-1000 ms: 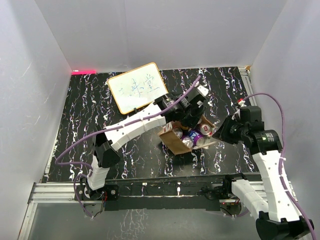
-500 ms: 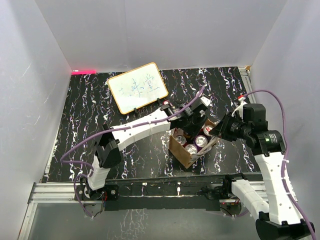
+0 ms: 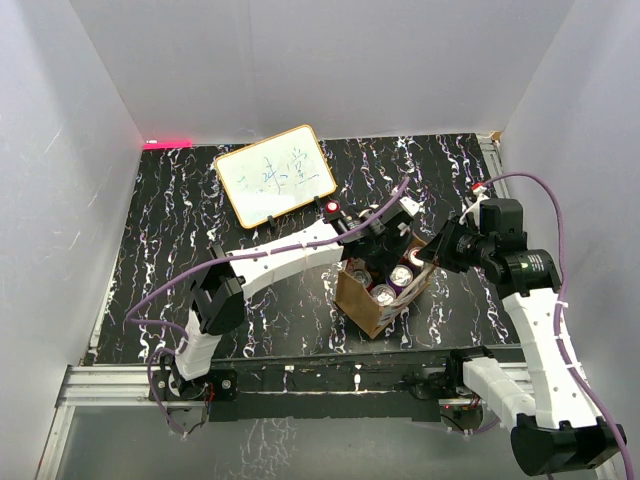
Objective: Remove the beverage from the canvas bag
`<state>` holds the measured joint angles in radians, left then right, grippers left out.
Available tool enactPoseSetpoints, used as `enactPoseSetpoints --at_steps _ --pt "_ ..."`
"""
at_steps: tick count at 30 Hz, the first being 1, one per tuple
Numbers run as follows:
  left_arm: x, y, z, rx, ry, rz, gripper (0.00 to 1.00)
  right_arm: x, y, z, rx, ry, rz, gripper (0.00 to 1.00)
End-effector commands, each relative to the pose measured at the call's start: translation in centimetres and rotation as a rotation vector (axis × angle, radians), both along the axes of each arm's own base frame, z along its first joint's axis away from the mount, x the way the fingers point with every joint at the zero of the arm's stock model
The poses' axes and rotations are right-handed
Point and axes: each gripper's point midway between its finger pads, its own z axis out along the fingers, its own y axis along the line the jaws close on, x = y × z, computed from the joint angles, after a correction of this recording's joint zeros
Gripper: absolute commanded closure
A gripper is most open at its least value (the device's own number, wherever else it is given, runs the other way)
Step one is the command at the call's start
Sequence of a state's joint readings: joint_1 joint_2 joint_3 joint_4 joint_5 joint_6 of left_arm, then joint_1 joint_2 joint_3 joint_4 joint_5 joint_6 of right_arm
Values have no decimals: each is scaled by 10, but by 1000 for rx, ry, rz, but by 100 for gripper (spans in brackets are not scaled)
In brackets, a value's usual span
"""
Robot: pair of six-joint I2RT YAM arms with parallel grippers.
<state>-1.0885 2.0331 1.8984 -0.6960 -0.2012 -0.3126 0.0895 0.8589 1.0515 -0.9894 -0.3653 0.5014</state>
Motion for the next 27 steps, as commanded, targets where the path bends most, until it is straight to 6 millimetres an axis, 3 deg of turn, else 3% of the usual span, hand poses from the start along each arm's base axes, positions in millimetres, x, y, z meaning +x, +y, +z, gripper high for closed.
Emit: enactPoseSetpoints --at_steps 1,6,12,19,23,27 --pt "0 -17 43 -165 -27 7 97 25 2 26 7 -147 9 93" --pt "3 -12 42 -62 -65 22 100 31 0 24 -8 -134 -6 93" --pt "-8 -12 66 -7 -210 9 100 33 -4 16 -18 -100 -39 93" --pt "-12 -14 90 -62 -222 2 100 30 -4 10 -4 -78 -55 93" --pt "-20 -25 81 -112 -192 -60 100 30 4 9 23 -69 -9 93" --pt "-30 -30 40 -113 -103 -81 100 30 7 7 24 -45 20 92"
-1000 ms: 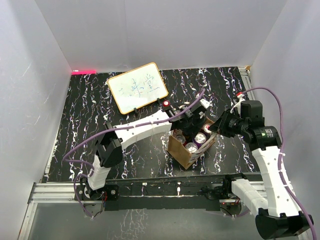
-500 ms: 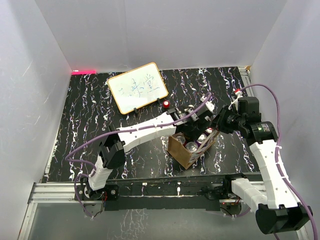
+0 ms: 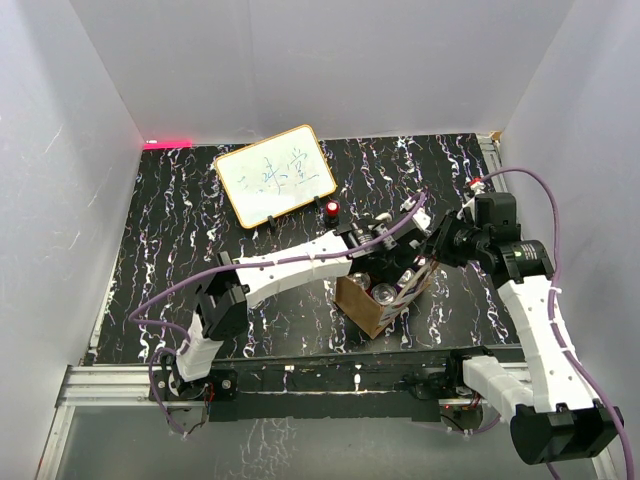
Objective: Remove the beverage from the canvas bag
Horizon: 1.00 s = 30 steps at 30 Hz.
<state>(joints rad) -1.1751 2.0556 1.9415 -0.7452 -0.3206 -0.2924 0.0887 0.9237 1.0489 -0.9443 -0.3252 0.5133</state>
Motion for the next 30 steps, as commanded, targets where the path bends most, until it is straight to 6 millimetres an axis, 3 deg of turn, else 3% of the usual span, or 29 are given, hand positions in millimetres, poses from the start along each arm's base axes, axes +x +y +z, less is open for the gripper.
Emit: enactPoseSetpoints --at_steps 1,5,14,23,26,30 --pt "-11 -21 26 -181 17 -43 100 11 12 17 42 -64 61 93" --pt "-11 -24 20 -185 60 -20 100 11 11 18 32 -55 69 93" --pt "-9 -13 15 -37 -55 39 100 19 7 16 4 -50 60 93" --pt "-17 -22 8 77 -128 70 100 35 2 18 -25 -48 35 93" --pt "-15 -24 20 70 -148 80 100 37 1 21 -30 -54 29 93" --pt "-9 -25 65 -7 -207 82 100 33 -1 21 -41 -48 23 93"
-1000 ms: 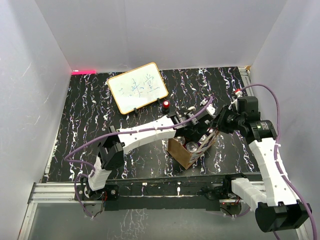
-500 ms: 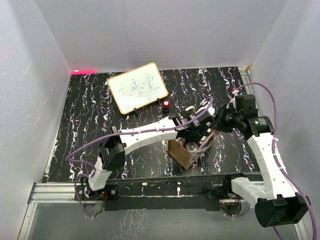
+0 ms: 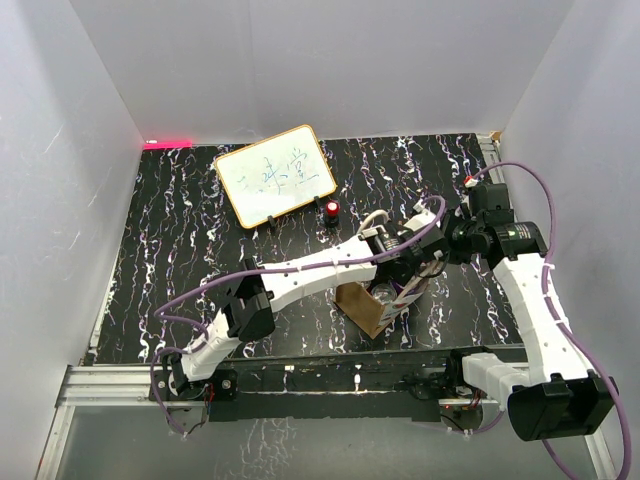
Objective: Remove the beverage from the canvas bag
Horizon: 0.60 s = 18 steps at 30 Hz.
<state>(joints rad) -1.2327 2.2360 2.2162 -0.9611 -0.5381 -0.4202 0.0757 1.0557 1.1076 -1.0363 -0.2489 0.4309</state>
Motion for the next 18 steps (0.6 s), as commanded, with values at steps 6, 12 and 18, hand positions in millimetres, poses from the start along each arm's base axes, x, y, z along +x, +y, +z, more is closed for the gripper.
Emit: enactPoseSetpoints --at_steps 6,12,18 --pt "-15 -10 128 -238 -155 -89 100 8 21 46 110 -166 42 93" --pt "-22 8 178 -349 -165 -72 100 -11 24 51 152 -179 41 93" --pt "-31 26 205 -404 -156 -79 100 -23 30 44 170 -158 86 93"
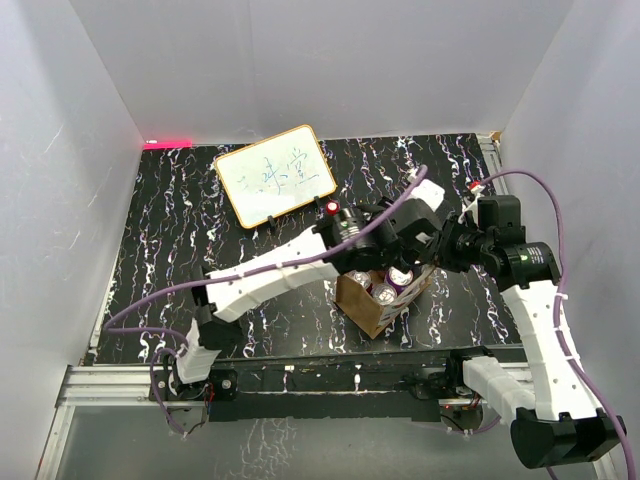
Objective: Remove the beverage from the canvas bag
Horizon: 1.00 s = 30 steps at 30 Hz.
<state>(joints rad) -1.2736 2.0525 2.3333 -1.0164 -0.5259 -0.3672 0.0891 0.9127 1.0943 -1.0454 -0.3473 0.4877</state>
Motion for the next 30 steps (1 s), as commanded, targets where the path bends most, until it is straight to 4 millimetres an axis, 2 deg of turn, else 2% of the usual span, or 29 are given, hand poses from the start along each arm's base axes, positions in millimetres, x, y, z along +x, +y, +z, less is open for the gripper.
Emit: enactPoseSetpoints --at_steps 1,6,10,13,16,21,23,28,30 --pt "-7 22 85 -203 -60 8 100 0 12 13 51 -62 65 93" --pt "3 24 82 -207 -23 37 100 -2 7 8 -11 -62 108 93" --pt "12 21 96 -281 18 34 100 -3 13 2 -19 -50 127 92" --pt "14 24 112 -339 6 -8 100 -2 13 -3 -22 -57 122 92" --pt "14 31 132 -389 -40 -40 100 3 4 -8 -59 -71 68 92" --pt "28 45 163 -449 -91 21 100 9 -10 -13 -110 -108 -6 92" --pt "30 49 174 -495 -89 41 100 11 -10 -17 -113 -113 -5 92" --pt "37 60 199 -689 -13 93 100 17 -13 -11 -160 -114 30 92" --pt "45 68 205 -726 -19 139 100 18 -13 -12 -166 -125 40 92"
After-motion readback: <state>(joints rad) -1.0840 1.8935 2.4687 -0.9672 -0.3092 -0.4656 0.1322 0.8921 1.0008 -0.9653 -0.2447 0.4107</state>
